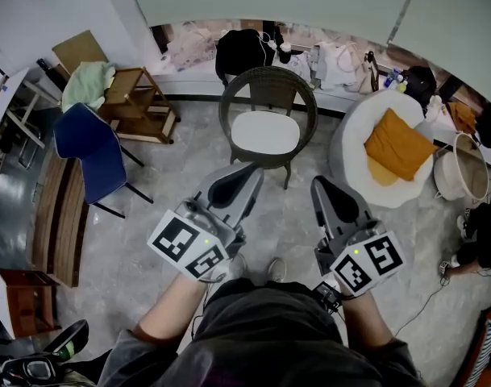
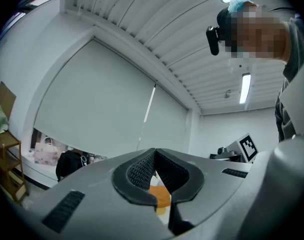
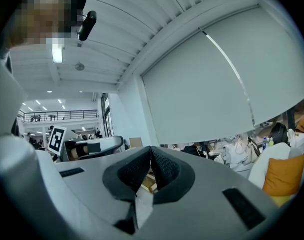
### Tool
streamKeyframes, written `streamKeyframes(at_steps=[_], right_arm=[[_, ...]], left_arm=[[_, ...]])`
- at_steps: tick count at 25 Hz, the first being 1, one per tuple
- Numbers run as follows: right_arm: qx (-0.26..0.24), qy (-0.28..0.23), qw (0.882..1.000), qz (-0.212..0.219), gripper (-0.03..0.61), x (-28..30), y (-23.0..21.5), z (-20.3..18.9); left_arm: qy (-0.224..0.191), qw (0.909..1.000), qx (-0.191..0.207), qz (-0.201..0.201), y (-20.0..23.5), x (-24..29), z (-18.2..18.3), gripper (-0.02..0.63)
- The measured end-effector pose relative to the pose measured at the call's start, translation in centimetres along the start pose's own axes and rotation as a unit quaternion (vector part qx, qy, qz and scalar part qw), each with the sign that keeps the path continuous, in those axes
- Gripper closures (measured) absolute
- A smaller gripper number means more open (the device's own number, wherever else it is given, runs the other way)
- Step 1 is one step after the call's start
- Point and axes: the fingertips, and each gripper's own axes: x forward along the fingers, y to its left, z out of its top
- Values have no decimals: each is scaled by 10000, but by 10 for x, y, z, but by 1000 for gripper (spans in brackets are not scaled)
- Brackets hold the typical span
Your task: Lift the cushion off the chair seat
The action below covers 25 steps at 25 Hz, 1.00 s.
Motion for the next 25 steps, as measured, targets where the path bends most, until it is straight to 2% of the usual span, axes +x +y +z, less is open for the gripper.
streamKeyframes(at_steps=[13, 25], right_arm=[[-85, -54, 9998, 168, 565, -15, -39, 13], [-117, -32, 9998, 153, 565, 14, -56, 12]], left_arm=[[-66, 9994, 135, 320, -5, 24, -1, 604], [-73, 9992, 82, 383, 26, 36, -5, 604]])
